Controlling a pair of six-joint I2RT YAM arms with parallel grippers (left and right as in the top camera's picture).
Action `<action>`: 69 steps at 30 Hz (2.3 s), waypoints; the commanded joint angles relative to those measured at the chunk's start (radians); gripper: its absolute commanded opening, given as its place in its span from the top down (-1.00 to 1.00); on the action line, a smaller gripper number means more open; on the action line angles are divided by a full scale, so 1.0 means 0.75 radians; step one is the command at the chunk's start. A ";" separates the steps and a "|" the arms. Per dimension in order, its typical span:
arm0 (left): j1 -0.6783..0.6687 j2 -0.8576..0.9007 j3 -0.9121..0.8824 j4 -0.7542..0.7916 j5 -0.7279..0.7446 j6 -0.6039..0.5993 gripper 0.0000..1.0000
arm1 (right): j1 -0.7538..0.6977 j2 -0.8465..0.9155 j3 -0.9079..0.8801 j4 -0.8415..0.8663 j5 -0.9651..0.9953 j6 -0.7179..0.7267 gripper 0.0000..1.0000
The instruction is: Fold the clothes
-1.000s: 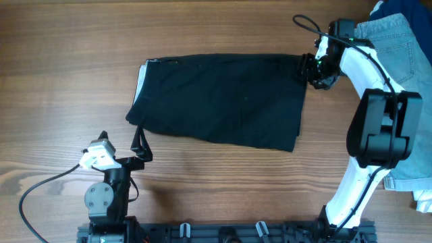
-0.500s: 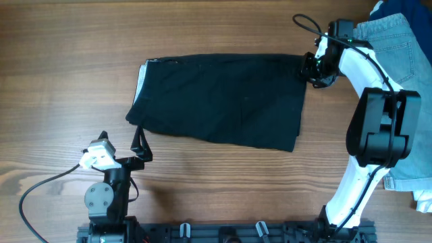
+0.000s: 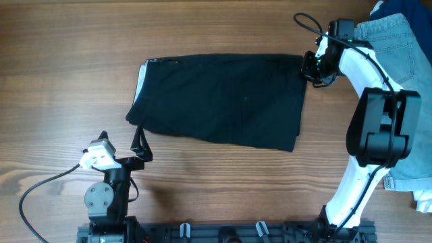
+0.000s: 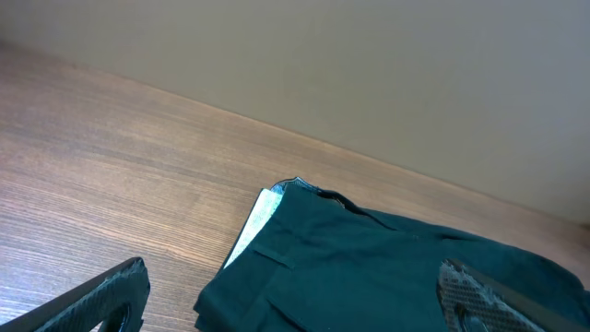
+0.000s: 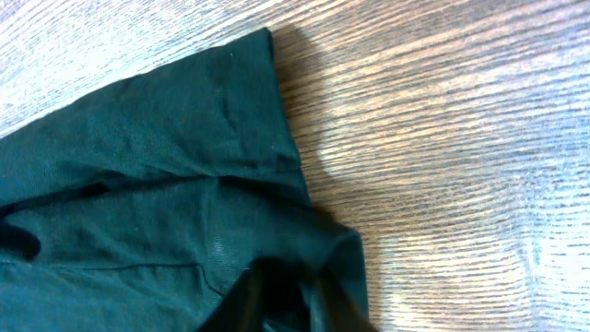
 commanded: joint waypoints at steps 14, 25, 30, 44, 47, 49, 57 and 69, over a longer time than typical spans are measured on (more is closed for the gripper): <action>-0.008 -0.006 -0.003 -0.011 0.016 0.031 -0.99 | 0.007 -0.013 0.073 0.031 -0.115 0.034 0.92; -0.008 -0.006 -0.003 -0.011 0.017 0.031 -0.99 | 0.007 -0.188 0.080 0.045 -0.029 0.111 0.91; -0.008 -0.006 -0.003 -0.011 0.017 0.031 -1.00 | 0.007 -0.204 0.079 0.150 0.034 0.115 0.92; -0.008 -0.006 -0.003 -0.011 0.016 0.031 -1.00 | 0.007 -0.099 0.063 0.314 0.231 0.148 0.91; -0.008 -0.006 -0.003 -0.010 0.016 0.031 -1.00 | 0.007 -0.071 0.063 0.350 0.269 0.134 0.03; -0.008 -0.006 -0.003 -0.011 0.017 0.031 -1.00 | 0.006 -0.077 0.068 0.334 0.277 0.114 -0.51; -0.008 -0.006 -0.003 -0.010 0.016 0.031 -1.00 | -0.003 -0.203 0.212 0.032 0.246 0.087 -0.91; -0.008 -0.006 -0.003 -0.011 0.016 0.031 -1.00 | 0.048 -0.236 -0.013 -0.452 0.054 -0.039 -0.59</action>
